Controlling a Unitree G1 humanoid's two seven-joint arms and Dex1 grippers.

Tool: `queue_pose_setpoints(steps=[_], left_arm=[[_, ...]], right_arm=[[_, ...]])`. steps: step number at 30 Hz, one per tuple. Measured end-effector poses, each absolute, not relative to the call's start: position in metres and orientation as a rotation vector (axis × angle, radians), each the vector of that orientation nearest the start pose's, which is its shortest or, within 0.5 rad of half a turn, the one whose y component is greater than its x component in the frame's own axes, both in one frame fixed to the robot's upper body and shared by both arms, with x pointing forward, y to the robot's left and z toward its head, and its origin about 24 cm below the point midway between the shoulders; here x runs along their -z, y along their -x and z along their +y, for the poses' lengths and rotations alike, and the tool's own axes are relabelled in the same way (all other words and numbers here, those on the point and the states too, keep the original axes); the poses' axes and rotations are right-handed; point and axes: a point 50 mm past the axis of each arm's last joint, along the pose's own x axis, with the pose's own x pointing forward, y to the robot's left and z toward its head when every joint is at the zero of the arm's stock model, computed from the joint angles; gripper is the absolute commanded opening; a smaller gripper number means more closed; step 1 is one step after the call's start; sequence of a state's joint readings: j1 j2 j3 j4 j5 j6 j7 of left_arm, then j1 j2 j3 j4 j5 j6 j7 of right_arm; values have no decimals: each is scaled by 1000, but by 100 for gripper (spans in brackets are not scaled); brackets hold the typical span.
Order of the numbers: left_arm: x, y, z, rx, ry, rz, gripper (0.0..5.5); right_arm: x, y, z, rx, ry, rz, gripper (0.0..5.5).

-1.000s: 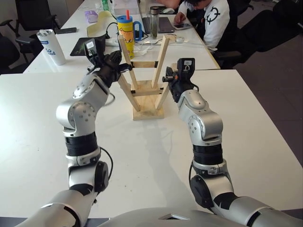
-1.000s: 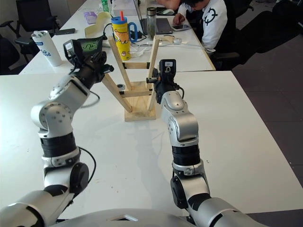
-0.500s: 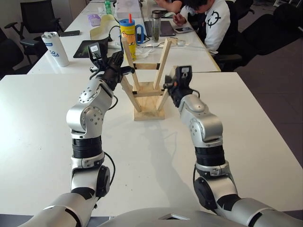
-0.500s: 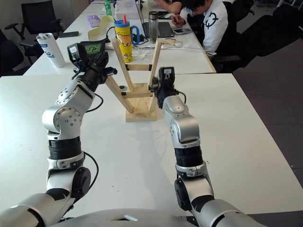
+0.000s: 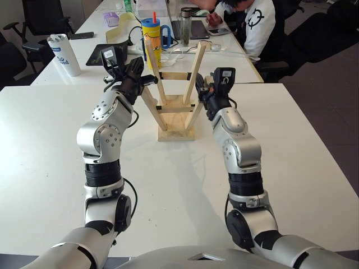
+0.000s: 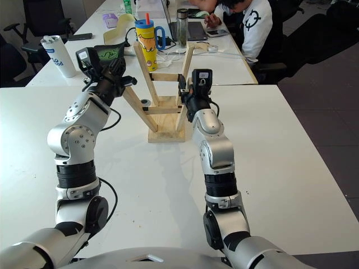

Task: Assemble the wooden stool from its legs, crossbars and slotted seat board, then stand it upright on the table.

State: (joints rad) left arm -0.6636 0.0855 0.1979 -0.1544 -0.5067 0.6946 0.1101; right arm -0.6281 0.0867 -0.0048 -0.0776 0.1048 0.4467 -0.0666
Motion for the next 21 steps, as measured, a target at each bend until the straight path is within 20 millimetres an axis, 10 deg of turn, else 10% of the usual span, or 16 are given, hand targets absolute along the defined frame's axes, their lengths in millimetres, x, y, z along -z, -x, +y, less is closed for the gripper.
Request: queue_pose_setpoints(steps=[11,13,16,21], left_arm=[[-208,-334,136,188,357,-97,0],[-208,-334,136,186,357,-97,0],[-208,-334,136,183,358,-99,0],[-195,-332,141,149,363,-52,0]], right_arm=[[-356,-337,-83,-274,-133,-754,222],[-326,-358,-72,-345,-87,-584,222],[-212,-378,-64,-409,49,-137,222],[-208,-371,-57,-461,138,-112,222]])
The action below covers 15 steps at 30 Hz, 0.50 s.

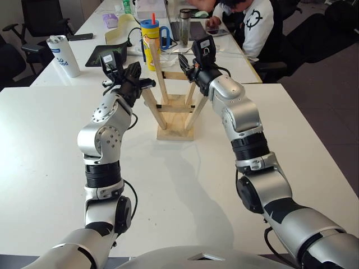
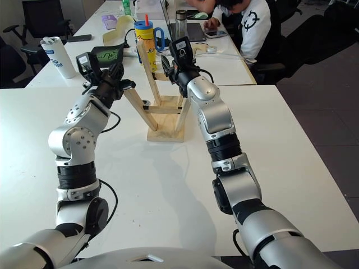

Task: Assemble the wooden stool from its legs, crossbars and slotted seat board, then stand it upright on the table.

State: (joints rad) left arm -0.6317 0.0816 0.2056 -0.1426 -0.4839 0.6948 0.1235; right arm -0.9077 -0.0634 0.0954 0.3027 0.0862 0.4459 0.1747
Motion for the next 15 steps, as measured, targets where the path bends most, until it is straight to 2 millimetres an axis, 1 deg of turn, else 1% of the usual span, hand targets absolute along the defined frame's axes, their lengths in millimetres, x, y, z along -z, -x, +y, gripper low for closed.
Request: queue_pose_setpoints(steps=[5,6,7,8,10,11,12,14,15], left_arm=[[-195,-332,146,125,360,-56,0],[-198,-332,149,119,365,-69,0],[-209,-333,153,119,373,-108,0],[-229,-334,157,127,372,-177,0],[-276,-333,163,160,382,-343,0],[-310,-330,165,197,402,-456,0],[-333,-328,165,233,424,-528,0],[-363,-326,162,294,446,-617,0],[-368,-328,159,317,447,-619,0]], right_arm=[[-208,-370,-55,-468,79,-104,222],[-209,-371,-56,-467,74,-104,222],[-209,-371,-56,-466,71,-104,222],[-210,-371,-56,-465,70,-107,222],[-212,-372,-57,-462,69,-109,222],[-211,-373,-58,-460,68,-106,222],[-211,-374,-58,-459,69,-103,222],[-211,-375,-59,-455,65,-99,222],[-211,-375,-59,-453,63,-98,222]])
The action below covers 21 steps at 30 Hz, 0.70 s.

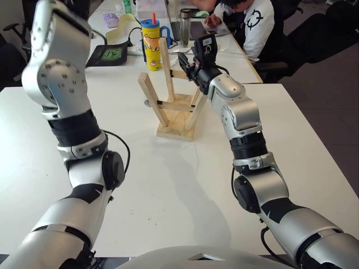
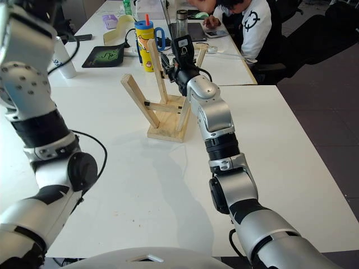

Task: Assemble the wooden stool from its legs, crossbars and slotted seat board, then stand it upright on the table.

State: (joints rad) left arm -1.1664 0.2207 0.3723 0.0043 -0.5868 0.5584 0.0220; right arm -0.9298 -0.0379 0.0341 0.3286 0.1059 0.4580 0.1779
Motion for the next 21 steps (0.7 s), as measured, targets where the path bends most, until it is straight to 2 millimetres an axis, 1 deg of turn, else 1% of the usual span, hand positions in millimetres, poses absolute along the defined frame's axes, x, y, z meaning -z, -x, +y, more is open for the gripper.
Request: queue_pose_setpoints(steps=[1,3,4,5,6,8,10,13,15,17,18,19,20,21], left_arm=[[-361,-337,153,323,428,-562,0],[-306,-366,140,298,366,-299,0],[-254,-380,133,276,326,-96,0],[-218,-385,129,256,287,13,0],[-211,-386,127,261,250,14,0],[-206,-389,125,265,180,2,0],[-205,-388,124,273,146,-25,0],[-203,-387,125,277,147,-56,0],[-203,-387,129,260,178,-72,0],[-206,-383,137,229,216,-101,0],[-207,-382,144,198,240,-109,0],[-207,-382,150,170,248,-110,0],[-208,-381,161,126,251,-117,0],[-211,-380,166,103,245,-132,0]], right_arm=[[-211,-375,-60,-451,62,-96,222],[-212,-376,-60,-449,57,-99,222],[-213,-376,-60,-449,55,-106,222],[-215,-376,-60,-449,54,-110,222],[-215,-376,-62,-445,51,-112,222],[-214,-376,-64,-437,48,-104,222],[-214,-376,-64,-436,46,-104,222],[-214,-376,-65,-435,46,-103,222],[-212,-377,-66,-437,45,-92,222],[-213,-376,-65,-448,30,-96,222],[-214,-376,-67,-449,1,-107,222],[-217,-375,-69,-453,-38,-125,222],[-218,-372,-71,-458,-101,-148,222],[-220,-369,-72,-469,-171,-170,222]])
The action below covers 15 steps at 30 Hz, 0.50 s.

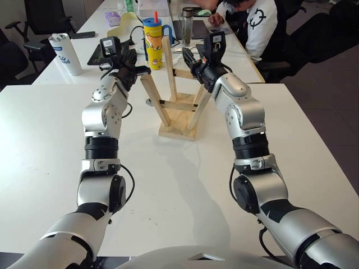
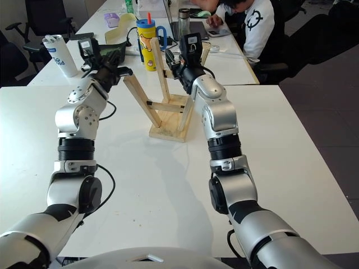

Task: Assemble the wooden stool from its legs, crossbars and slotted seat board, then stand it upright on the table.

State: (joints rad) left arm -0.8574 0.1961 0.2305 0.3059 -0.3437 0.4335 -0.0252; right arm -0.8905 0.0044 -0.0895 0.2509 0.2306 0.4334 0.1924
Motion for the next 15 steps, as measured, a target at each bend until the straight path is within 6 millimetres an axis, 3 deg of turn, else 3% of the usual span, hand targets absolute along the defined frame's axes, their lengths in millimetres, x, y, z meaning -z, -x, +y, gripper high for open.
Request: queue_pose_setpoints(steps=[2,4,6,7,8,9,11,13,15], left_arm=[[-216,-379,179,52,234,-151,0],[-214,-374,188,22,230,-161,0],[-196,-366,199,-14,225,-117,0],[-184,-362,205,-37,224,-80,0],[-177,-359,209,-53,225,-58,0],[-166,-354,215,-78,224,-29,0],[-160,-348,220,-101,225,-15,0],[-160,-343,224,-119,223,-19,0],[-160,-340,227,-131,224,-22,0]], right_arm=[[-235,-362,-75,-484,-381,-257,222],[-263,-364,-93,-437,-562,-338,222],[-286,-373,-123,-353,-542,-409,222],[-286,-378,-138,-301,-503,-414,222],[-282,-382,-147,-263,-451,-401,222],[-263,-391,-163,-204,-335,-334,222],[-229,-398,-173,-190,-152,-225,222],[-186,-398,-174,-280,45,-100,222],[-158,-393,-164,-413,212,-51,222]])
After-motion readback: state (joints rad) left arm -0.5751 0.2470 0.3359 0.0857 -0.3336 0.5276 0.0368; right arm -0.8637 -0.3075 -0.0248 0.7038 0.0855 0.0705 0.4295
